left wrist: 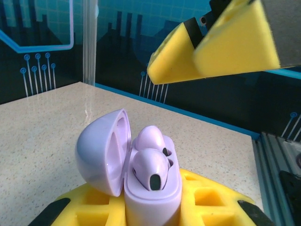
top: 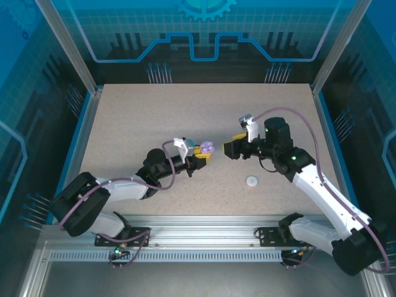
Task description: Insert wireless bluetooth earbuds into charging case
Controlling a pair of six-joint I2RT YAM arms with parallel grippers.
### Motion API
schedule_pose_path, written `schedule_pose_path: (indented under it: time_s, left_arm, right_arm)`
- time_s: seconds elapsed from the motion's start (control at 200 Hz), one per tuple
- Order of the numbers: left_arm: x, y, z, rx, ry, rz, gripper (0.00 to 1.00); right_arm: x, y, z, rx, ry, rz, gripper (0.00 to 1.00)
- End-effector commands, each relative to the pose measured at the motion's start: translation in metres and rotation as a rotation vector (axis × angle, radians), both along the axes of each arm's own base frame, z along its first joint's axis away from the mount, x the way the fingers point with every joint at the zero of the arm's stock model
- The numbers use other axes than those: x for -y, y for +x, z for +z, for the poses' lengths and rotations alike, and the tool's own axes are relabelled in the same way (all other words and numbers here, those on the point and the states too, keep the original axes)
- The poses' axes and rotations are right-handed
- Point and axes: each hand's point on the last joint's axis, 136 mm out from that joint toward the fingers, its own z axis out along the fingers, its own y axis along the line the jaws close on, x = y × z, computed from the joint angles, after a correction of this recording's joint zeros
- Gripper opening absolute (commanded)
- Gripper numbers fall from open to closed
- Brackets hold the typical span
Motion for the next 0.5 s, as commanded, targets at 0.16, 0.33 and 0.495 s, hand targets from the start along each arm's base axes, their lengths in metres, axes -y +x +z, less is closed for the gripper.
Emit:
schedule_pose_path:
  time_s: [0.16, 0.33, 0.495]
  left_arm:
    - [0.008, -0.03, 0.004, 0.049, 0.115, -0.15, 0.1]
    - [0.008, -0.035, 0.009, 0.066, 0.126, -0.176, 0.1]
    - [0.009, -0.039, 0.013, 0.081, 0.133, -0.195, 0.1]
  right_arm:
    - [-0.013, -0.046, 0.015, 0.256, -0.002, 0.392, 0.75]
    - [-0.02, -0.064, 0.015, 0.293, -0.005, 0.588, 0.78]
    - [-0.022, -0.061, 0.003, 0.327, -0.059, 0.663, 0.79]
